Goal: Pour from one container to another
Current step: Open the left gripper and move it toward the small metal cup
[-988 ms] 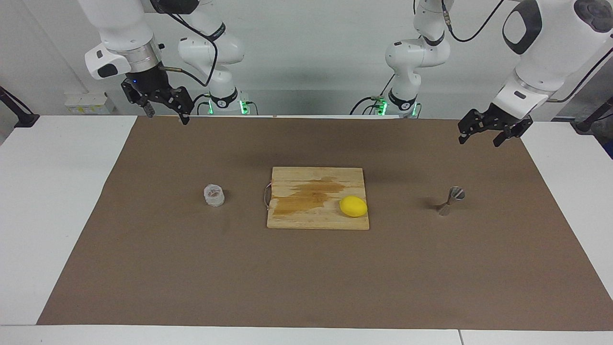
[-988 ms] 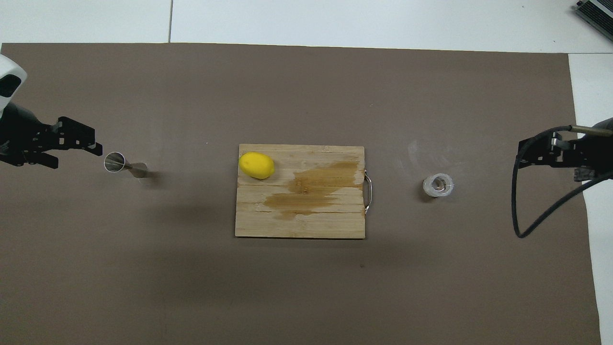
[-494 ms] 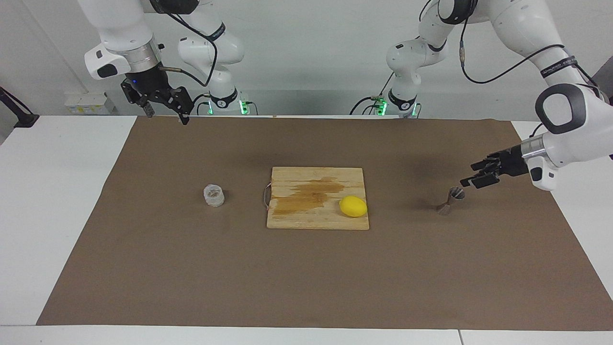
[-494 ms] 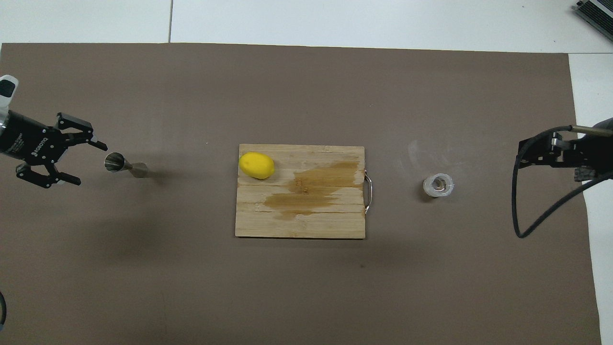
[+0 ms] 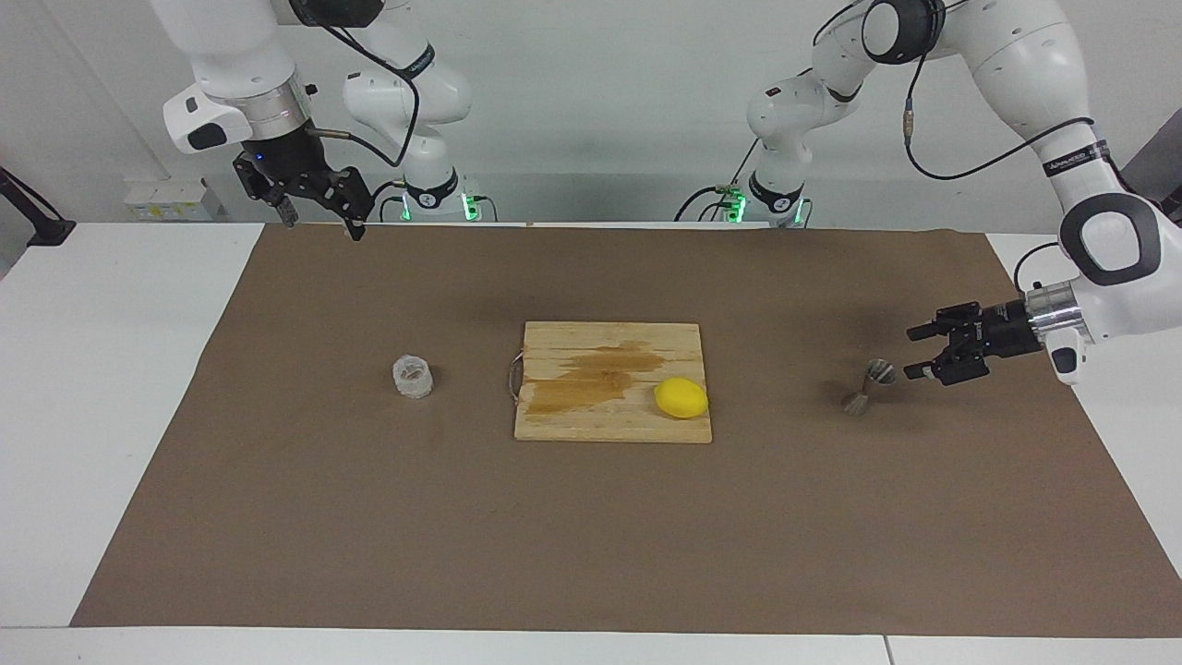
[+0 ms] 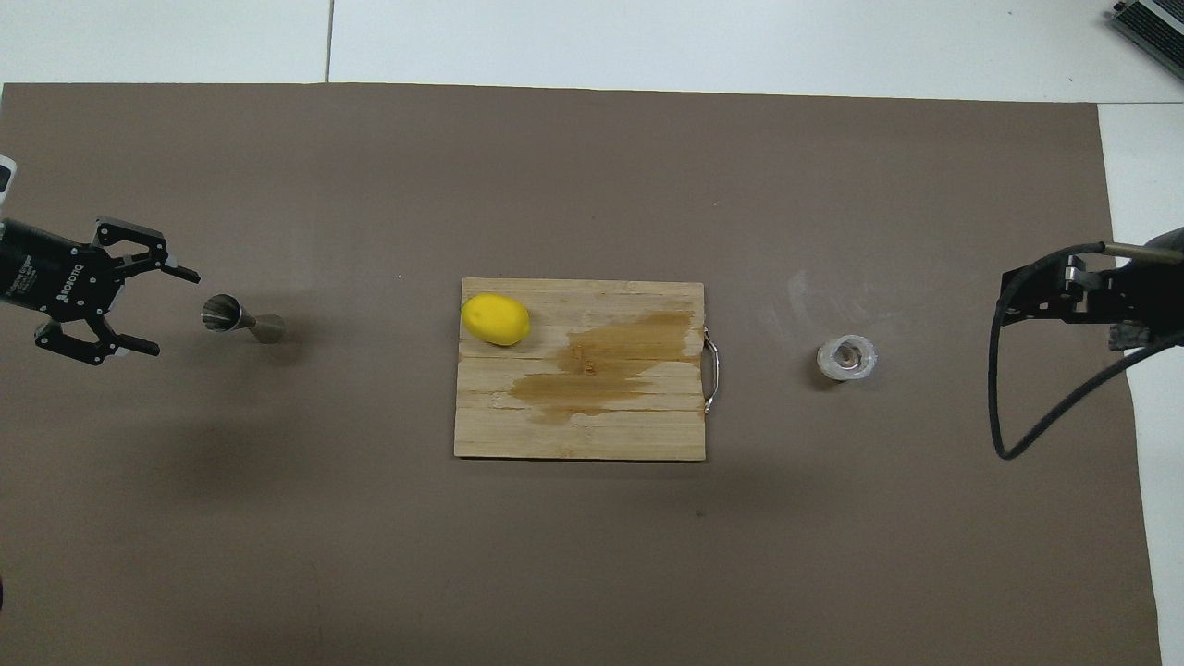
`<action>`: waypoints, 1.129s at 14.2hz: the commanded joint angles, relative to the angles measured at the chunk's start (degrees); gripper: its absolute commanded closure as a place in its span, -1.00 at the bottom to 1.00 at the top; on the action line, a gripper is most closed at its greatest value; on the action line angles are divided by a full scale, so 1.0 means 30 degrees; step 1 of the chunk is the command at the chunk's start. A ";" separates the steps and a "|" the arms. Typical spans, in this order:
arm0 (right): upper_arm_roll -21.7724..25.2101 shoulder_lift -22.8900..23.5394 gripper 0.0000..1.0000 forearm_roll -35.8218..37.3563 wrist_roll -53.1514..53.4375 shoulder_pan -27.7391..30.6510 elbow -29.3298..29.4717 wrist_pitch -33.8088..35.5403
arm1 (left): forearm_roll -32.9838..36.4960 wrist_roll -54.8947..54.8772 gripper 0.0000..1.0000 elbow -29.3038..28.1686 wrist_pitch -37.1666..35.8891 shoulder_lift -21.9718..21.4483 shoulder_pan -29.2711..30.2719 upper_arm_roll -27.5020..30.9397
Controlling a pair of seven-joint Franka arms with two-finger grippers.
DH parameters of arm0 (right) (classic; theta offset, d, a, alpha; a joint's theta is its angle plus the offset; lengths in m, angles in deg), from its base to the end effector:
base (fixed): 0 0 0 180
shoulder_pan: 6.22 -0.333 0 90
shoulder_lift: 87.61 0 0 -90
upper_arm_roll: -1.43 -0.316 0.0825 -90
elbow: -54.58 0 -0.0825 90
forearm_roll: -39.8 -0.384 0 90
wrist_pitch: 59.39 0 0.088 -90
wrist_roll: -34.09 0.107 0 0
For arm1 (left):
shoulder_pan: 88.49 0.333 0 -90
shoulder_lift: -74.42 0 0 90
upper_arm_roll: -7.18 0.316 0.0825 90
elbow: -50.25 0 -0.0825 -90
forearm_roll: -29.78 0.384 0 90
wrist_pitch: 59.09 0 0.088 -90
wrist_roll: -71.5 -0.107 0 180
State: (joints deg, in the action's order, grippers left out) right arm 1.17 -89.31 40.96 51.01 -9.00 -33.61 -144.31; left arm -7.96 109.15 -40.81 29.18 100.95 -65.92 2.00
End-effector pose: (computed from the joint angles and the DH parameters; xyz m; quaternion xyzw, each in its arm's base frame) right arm 0.5357 0.0262 0.6478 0.9924 -0.1216 -0.0117 0.0124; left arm 0.6182 0.1307 0.3618 0.7729 0.4834 -0.2937 0.2876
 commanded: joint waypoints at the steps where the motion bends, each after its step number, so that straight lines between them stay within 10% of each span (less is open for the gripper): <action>1: -0.0058 -0.0109 -1.00 -0.0182 -0.0487 0.0135 -0.0046 0.0211 | -0.1300 0.1012 -1.00 0.0235 0.0284 0.1320 0.0794 -0.0207; 16: -0.0058 -0.0109 -1.00 -0.0182 -0.0487 0.0135 -0.0046 0.0240 | -0.4674 0.2421 -1.00 -0.1845 0.0285 0.2526 0.1148 -0.0265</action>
State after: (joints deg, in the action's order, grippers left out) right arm 1.16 -89.31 40.96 51.00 -9.01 -33.61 -144.31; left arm -20.33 116.24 -45.16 29.89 108.96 -63.22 1.74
